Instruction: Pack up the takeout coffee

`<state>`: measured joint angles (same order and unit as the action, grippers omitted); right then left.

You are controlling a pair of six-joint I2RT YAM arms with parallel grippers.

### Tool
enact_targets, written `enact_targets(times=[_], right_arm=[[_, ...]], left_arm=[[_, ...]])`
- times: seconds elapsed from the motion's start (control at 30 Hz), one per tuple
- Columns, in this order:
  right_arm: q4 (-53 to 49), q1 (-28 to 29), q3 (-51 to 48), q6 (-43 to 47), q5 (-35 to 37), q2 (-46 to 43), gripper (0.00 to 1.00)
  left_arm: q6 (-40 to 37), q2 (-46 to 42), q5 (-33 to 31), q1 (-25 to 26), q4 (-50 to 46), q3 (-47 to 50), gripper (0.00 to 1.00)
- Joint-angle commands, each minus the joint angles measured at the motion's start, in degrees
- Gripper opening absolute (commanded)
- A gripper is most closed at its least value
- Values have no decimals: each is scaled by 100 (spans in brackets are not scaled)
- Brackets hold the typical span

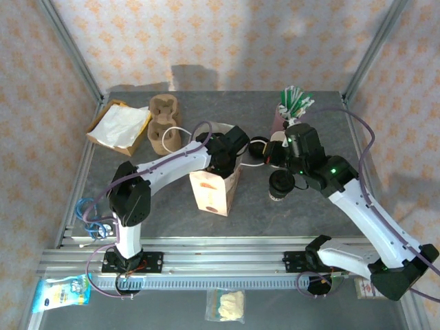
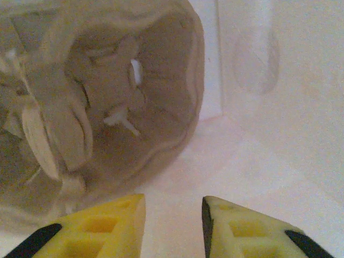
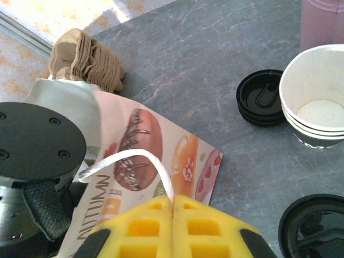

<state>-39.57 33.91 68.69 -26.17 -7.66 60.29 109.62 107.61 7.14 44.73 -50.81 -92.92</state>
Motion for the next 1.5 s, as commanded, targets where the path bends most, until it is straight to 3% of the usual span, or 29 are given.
enact_targets(times=[0.0,0.23,0.57,0.87,1.27,1.47], right_arm=[[129,-25,248,-4,159,53,0],[176,-25,313,-16,179,270,0],[243,-25,634,-47,82,615,0],[583,-20,429,-408,-283,703,0],[627,-25,6,-401,-215,675,0],[633,-27,-112,-460,-170,636,0]], left_arm=[[-302,-365,16,-32,-18,-351,43],[-949,-618,119,-52,-368,-1072,62],[-1365,-1153,120,-208,-973,-707,63],[-2490,-614,-46,-368,-2161,-921,64],[-2960,-391,-399,-424,-2143,-1940,84],[-3899,-126,-576,-482,-2729,-2478,87]])
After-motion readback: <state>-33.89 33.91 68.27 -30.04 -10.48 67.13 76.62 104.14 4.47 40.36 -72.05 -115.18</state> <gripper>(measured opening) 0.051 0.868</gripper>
